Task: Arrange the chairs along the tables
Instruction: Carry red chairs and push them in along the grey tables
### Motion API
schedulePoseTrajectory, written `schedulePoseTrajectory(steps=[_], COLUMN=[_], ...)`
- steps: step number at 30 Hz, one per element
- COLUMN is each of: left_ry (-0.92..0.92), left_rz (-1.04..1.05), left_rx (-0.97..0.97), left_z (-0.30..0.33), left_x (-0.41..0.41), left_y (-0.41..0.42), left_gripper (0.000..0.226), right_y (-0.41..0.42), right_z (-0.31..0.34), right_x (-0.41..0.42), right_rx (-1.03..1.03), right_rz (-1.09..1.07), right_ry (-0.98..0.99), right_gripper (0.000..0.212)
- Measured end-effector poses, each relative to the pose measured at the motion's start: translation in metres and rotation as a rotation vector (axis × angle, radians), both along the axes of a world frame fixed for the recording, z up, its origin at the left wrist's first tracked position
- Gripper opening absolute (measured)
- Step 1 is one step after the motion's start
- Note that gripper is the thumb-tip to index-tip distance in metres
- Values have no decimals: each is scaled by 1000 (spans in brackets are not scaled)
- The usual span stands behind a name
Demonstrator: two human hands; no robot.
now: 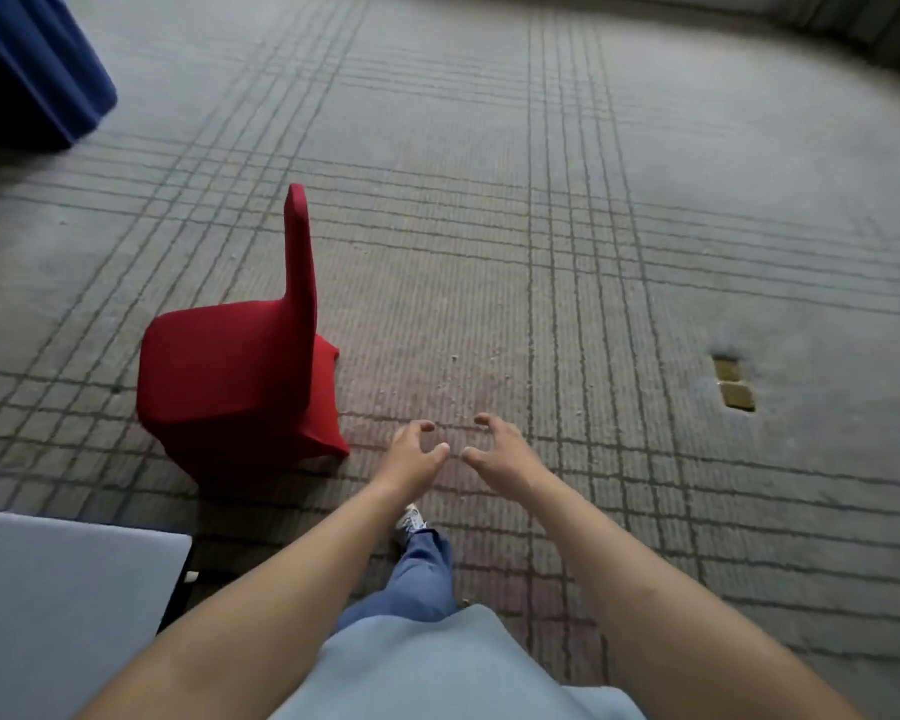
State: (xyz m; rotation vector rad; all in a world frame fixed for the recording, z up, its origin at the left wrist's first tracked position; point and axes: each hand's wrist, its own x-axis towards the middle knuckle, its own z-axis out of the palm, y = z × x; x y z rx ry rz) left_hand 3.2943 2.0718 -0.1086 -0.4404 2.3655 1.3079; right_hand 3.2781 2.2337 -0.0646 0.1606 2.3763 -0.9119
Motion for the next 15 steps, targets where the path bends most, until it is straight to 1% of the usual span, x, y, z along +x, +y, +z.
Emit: schedulePoseTrajectory(steps=[5, 9, 11, 14, 15], left_ry=[-27, 8, 12, 11, 14], left_rz=[36, 75, 117, 174, 221], left_rx=[64, 89, 71, 56, 52], left_z=[9, 18, 22, 27, 28], left_x=[-121, -205, -231, -252, -263], left_y=[-5, -26, -46, -79, -98], left_gripper=[47, 48, 48, 48, 48], right_y=[-4, -31, -52, -84, -103], right_z=[10, 18, 22, 24, 24], right_x=[-111, -201, -235, -270, -289], right_rx=[120, 180, 186, 200, 201], right_rz=[50, 148, 204, 291, 340], right_ry=[-47, 20, 47, 22, 22], right_gripper=[65, 64, 64, 65, 65])
